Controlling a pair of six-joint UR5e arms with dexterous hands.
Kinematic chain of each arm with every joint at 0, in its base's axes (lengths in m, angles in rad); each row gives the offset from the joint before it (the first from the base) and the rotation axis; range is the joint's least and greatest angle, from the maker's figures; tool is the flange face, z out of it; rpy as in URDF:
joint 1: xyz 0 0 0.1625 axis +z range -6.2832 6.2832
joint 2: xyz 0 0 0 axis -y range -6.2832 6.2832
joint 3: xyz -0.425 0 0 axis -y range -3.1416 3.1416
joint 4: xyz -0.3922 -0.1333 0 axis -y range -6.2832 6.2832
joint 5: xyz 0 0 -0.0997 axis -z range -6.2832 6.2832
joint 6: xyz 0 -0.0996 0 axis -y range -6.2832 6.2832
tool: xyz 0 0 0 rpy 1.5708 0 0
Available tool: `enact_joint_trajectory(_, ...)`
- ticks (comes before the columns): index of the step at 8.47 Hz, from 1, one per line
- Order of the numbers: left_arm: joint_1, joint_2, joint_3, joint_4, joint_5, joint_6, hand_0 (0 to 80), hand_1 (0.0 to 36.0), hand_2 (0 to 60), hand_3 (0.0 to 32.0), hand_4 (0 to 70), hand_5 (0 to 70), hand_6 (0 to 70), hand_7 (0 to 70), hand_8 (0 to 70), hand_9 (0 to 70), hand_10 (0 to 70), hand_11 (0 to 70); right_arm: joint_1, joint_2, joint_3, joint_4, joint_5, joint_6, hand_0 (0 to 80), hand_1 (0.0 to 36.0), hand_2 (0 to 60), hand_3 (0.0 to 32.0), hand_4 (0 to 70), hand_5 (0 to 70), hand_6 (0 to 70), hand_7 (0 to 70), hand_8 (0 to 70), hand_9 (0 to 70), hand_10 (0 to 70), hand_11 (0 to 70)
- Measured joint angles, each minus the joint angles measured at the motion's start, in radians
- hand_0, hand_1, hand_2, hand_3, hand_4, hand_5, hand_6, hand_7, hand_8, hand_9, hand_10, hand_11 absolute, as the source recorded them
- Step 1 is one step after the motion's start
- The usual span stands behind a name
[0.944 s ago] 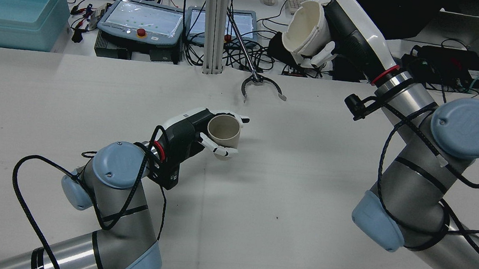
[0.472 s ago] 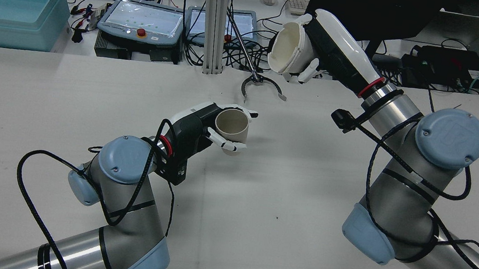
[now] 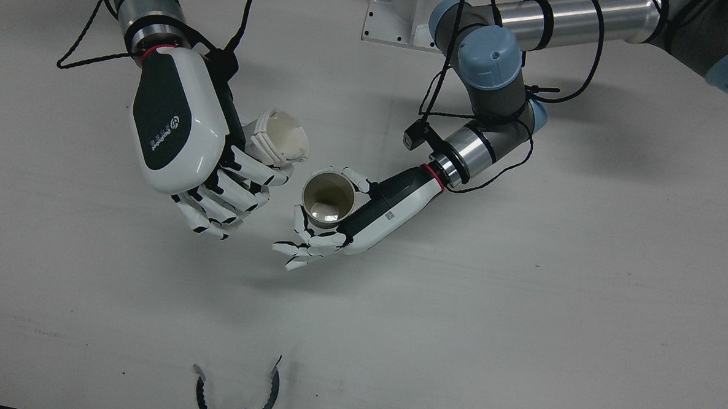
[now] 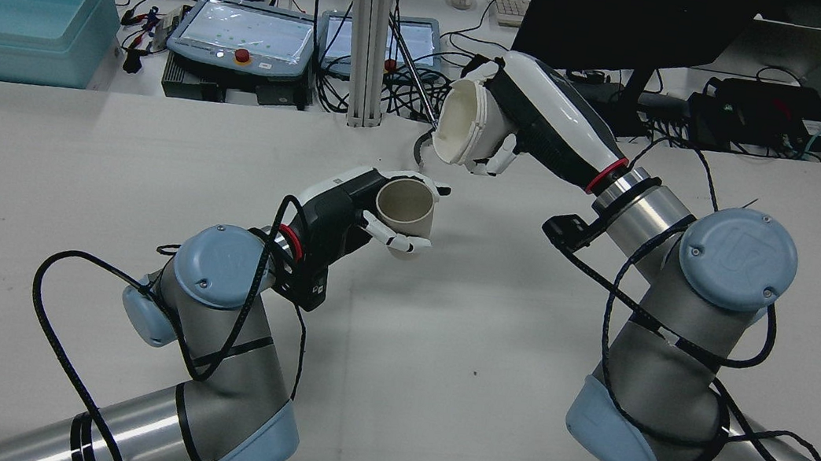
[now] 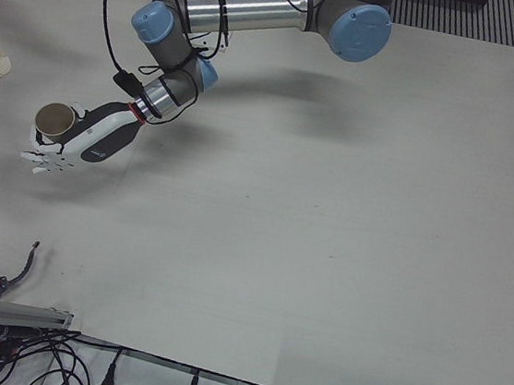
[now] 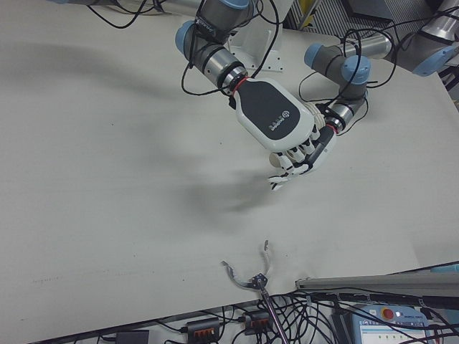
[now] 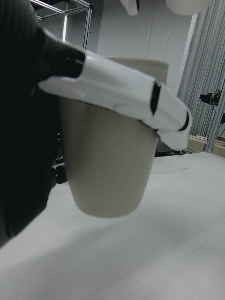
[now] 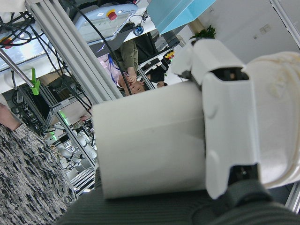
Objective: Pour water
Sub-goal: 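Tilt the white cup to pour into the beige cup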
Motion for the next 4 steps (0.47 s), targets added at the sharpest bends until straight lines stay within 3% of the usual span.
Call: enact_joint_trajectory(4,-0.001,-0.03,-0.001,0.01,0.001,0.0,80.0,36.0,60.0,0.0,44.0,70.0,23.5,17.3,12.6,6.3,6.3,13.3,-0.02,0.021,-0.012,-0.054,0.001,-0.073,80.0,36.0,60.0,0.0,70.0,30.5,70.0,70.0,53.0,70.0,26.2,41.7)
